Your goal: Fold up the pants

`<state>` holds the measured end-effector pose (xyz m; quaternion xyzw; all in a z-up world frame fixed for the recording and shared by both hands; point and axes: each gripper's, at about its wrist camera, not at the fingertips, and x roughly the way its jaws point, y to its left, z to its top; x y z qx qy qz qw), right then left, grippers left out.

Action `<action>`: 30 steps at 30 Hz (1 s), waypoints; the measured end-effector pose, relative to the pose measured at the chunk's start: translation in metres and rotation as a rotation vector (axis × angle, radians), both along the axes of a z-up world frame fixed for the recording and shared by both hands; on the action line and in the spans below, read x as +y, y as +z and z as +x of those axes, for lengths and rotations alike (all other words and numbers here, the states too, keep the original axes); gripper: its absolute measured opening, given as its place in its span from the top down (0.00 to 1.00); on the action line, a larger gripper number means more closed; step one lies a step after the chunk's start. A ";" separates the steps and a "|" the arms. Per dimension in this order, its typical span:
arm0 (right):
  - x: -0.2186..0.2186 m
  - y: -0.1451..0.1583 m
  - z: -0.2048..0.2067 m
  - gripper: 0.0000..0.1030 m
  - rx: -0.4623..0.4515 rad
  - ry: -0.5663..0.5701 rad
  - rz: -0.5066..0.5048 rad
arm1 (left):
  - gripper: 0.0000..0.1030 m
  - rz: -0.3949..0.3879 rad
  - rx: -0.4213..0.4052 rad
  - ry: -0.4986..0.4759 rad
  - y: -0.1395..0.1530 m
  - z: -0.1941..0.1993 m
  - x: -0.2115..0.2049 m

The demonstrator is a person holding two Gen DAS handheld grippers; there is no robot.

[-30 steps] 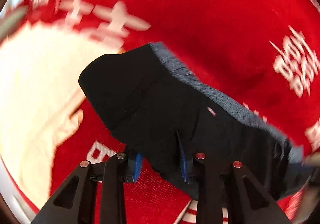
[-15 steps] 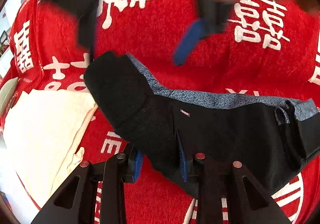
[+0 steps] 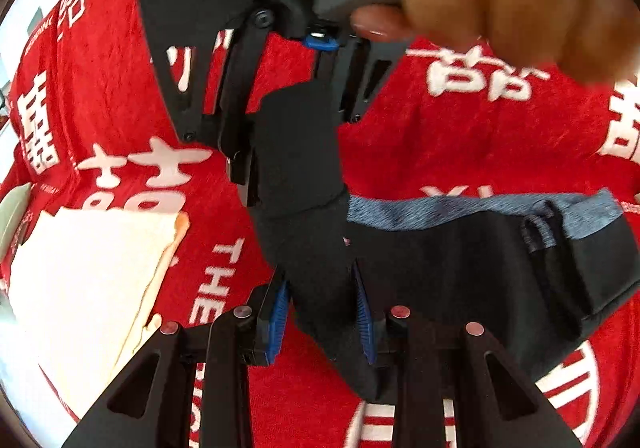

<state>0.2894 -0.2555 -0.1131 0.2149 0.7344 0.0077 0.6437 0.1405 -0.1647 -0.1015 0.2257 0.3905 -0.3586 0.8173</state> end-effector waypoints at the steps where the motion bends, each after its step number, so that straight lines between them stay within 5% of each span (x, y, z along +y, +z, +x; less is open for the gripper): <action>1: -0.006 0.006 -0.007 0.83 -0.023 -0.016 0.008 | 0.69 -0.010 0.003 -0.006 0.005 -0.003 -0.002; 10: -0.078 0.078 -0.106 0.83 -0.266 -0.248 0.137 | 0.69 -0.077 -0.002 -0.145 0.053 -0.059 -0.040; 17: -0.141 0.115 -0.225 0.83 -0.404 -0.445 0.175 | 0.69 -0.079 0.020 -0.310 0.073 -0.133 -0.084; 30: -0.223 0.079 -0.412 0.83 -0.470 -0.762 0.196 | 0.69 0.063 0.044 -0.525 0.029 -0.262 -0.168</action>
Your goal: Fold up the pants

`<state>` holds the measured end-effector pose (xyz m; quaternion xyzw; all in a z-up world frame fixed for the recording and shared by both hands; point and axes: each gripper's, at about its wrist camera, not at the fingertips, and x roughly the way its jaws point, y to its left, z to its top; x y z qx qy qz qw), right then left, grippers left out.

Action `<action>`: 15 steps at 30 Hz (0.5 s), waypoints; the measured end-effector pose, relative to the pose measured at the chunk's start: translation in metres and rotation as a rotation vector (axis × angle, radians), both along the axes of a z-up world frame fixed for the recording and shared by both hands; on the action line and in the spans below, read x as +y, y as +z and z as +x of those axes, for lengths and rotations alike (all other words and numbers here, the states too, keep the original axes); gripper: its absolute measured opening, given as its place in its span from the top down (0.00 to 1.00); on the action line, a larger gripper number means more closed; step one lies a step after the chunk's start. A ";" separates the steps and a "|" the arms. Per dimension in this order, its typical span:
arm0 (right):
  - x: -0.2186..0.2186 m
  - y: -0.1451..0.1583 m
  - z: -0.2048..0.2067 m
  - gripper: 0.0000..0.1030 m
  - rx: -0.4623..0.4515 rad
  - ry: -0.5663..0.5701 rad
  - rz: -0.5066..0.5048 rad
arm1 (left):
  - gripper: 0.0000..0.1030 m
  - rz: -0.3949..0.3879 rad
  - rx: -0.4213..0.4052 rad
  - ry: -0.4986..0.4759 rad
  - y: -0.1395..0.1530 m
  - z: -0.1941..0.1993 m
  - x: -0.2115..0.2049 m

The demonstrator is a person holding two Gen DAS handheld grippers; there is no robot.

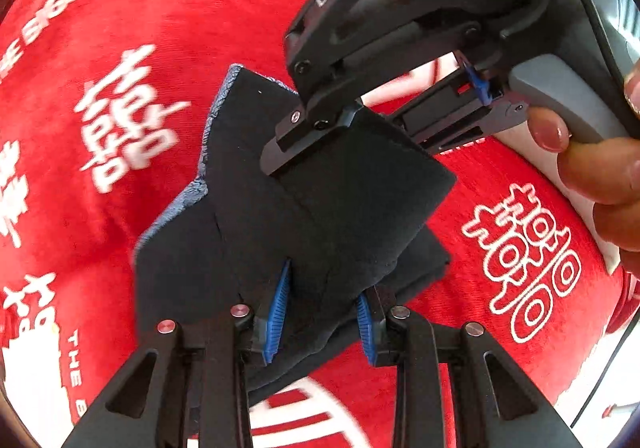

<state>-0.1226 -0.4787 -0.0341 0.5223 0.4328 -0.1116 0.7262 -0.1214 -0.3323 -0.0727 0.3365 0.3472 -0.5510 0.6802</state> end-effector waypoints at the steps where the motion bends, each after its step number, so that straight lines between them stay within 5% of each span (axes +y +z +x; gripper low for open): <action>1: -0.004 -0.005 -0.008 0.83 0.008 -0.013 0.000 | 0.69 0.014 -0.001 -0.013 -0.007 -0.008 -0.005; 15: -0.028 -0.080 -0.067 0.83 0.060 -0.098 0.034 | 0.69 0.125 -0.070 -0.073 -0.059 -0.053 -0.023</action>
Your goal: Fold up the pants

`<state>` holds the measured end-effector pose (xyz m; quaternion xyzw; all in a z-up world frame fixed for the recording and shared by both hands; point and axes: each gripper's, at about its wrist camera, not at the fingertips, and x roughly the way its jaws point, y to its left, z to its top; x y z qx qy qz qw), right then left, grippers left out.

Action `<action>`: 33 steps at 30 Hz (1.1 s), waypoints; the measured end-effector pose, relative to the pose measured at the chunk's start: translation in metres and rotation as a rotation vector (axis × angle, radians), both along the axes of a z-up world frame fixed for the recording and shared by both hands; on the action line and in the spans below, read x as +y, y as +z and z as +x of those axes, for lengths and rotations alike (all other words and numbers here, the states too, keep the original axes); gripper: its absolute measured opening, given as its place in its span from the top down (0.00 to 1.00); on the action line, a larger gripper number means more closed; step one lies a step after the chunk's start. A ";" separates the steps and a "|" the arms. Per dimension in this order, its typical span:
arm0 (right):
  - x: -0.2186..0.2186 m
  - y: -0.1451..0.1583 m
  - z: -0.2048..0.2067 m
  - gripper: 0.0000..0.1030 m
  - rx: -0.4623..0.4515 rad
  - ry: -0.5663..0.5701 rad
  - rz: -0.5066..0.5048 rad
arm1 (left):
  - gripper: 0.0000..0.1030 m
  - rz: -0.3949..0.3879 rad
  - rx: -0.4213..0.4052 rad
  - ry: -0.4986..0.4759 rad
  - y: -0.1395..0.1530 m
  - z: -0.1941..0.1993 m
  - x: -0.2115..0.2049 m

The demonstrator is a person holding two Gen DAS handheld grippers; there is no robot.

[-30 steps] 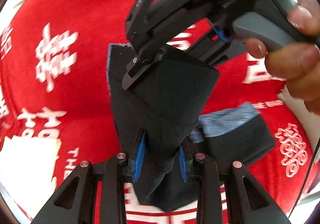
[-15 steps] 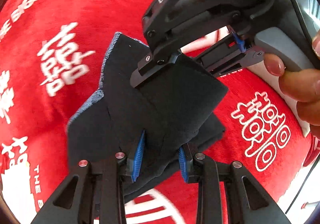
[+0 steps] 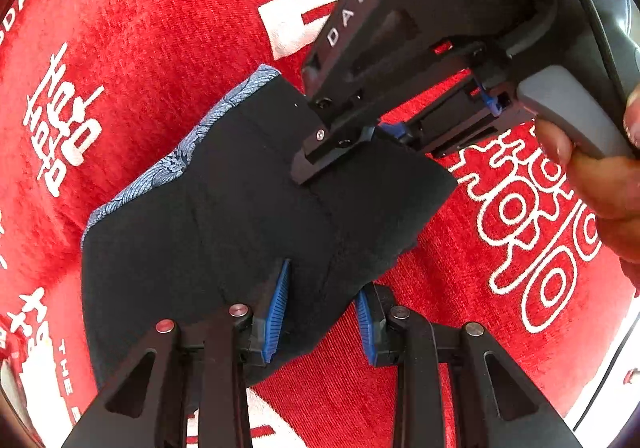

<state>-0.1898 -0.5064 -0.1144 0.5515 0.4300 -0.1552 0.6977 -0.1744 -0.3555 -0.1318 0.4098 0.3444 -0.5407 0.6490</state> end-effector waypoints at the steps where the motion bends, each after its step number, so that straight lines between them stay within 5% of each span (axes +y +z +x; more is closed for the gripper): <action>1: -0.001 -0.001 -0.003 0.82 -0.005 -0.005 0.001 | 0.69 0.003 -0.009 -0.005 -0.001 -0.001 0.000; 3: 0.000 -0.003 -0.006 0.82 -0.011 -0.015 0.000 | 0.69 0.009 -0.027 -0.020 -0.001 -0.004 0.001; 7: 0.005 0.001 -0.004 0.82 0.019 -0.006 -0.046 | 0.46 0.019 0.002 -0.024 0.007 -0.004 0.004; 14: 0.017 0.021 -0.011 0.64 0.174 0.007 -0.118 | 0.46 0.029 -0.002 0.003 0.036 0.021 0.029; 19: 0.034 0.038 -0.014 0.64 0.271 0.027 -0.210 | 0.46 0.009 -0.006 0.170 0.056 0.079 0.047; 22: 0.044 0.055 -0.010 0.68 0.292 0.026 -0.290 | 0.31 0.032 -0.019 0.308 0.049 0.126 0.055; 26: 0.054 0.068 0.008 0.69 0.255 0.045 -0.329 | 0.31 0.070 0.025 0.401 0.027 0.158 0.063; 33: 0.073 0.020 0.025 0.68 0.398 0.124 -0.335 | 0.22 0.102 0.166 0.457 -0.017 0.175 0.067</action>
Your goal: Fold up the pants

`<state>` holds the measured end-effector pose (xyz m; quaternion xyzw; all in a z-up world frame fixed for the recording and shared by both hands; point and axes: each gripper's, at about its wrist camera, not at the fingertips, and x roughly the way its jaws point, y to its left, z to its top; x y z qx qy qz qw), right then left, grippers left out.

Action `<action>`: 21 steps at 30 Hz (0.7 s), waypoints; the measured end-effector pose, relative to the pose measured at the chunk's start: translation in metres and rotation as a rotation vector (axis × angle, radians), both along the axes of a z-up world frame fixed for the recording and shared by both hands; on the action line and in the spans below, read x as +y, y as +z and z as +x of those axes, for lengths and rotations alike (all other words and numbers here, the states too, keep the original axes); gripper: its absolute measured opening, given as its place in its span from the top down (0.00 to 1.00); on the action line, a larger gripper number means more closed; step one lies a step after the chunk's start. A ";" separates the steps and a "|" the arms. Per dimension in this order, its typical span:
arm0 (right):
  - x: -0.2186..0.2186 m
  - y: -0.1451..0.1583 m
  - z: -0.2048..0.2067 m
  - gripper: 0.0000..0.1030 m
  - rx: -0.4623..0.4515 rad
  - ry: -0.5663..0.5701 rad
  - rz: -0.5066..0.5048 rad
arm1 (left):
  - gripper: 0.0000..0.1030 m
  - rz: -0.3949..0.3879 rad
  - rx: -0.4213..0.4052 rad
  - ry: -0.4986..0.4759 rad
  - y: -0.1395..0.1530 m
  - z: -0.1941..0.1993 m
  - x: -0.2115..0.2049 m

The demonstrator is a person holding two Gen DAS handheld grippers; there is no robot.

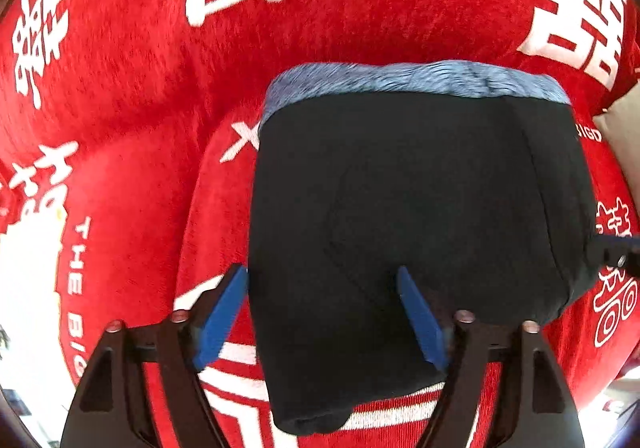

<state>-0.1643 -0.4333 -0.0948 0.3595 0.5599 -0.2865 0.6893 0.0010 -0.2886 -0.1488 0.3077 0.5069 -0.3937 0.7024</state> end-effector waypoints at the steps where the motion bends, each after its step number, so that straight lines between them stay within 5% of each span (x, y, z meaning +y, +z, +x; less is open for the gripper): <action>1: 0.001 -0.003 -0.002 0.68 -0.004 -0.006 -0.004 | 0.18 -0.013 0.024 0.019 -0.004 0.004 0.003; 6: 0.006 -0.003 -0.004 0.67 -0.013 -0.005 -0.034 | 0.09 -0.030 0.114 0.080 -0.013 0.025 0.008; 10: 0.014 -0.004 -0.001 0.66 -0.008 0.001 -0.045 | 0.09 -0.020 0.081 0.071 0.006 0.032 -0.001; 15: 0.011 -0.004 -0.004 0.66 -0.022 -0.009 -0.032 | 0.09 -0.082 0.035 0.175 0.025 0.084 -0.021; 21: 0.010 -0.004 -0.005 0.66 -0.026 -0.011 -0.031 | 0.09 0.007 0.071 0.234 -0.014 0.117 -0.048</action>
